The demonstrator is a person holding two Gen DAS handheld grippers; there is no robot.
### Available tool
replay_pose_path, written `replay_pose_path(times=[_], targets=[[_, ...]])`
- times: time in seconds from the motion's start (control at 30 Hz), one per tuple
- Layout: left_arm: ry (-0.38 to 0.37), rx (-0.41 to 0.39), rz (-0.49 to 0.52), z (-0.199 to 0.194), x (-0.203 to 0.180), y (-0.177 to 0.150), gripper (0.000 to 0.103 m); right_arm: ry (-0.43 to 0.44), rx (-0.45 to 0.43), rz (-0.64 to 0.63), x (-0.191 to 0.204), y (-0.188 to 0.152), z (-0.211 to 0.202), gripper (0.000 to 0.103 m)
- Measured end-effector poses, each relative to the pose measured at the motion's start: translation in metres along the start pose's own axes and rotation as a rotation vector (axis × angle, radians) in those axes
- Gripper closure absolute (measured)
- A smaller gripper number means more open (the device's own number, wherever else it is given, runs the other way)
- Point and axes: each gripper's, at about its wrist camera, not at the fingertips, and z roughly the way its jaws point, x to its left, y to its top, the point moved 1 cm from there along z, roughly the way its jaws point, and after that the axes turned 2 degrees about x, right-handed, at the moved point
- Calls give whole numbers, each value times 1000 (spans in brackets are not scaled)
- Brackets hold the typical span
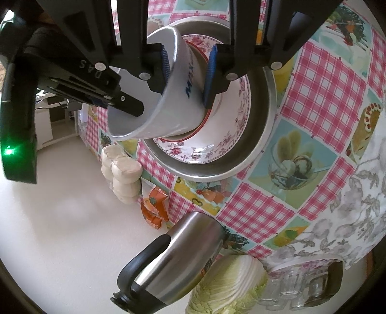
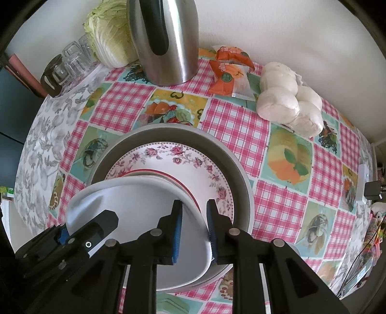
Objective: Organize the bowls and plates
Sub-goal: 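Lower the white square bowl into the red-rimmed bowl with both grippers, then open both grippers and lift them off the white square bowl, then move both grippers toward the pale blue bowl on the table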
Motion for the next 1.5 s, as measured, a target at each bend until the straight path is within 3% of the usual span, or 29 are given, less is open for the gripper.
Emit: replay_pose_path(times=[0.23, 0.47, 0.7, 0.87, 0.93, 1.07, 1.13, 1.27, 1.5], targets=[[-6, -50, 7, -18, 1, 4, 75, -21, 4, 0, -2, 1, 2, 81], [12, -36, -12, -16, 10, 4, 74, -24, -9, 7, -6, -4, -5, 82], [35, -57, -15, -26, 16, -1, 63, 41, -119, 55, -11, -24, -25, 82], [40, -73, -9, -35, 17, -6, 61, 92, -234, 145, -20, -53, -34, 82], [42, -74, -6, -37, 17, -8, 60, 157, -271, 211, -25, -66, -34, 81], [45, -63, -13, -37, 17, -11, 49, 197, -332, 260, -25, -84, -32, 79], [55, -60, -13, -36, 16, -12, 49, 215, -363, 279, -25, -90, -32, 79], [80, -56, -16, -33, 16, -12, 49, 237, -382, 292, -27, -94, -31, 79], [115, -53, -23, -30, 17, -12, 44, 189, -388, 250, -20, -96, -38, 78]])
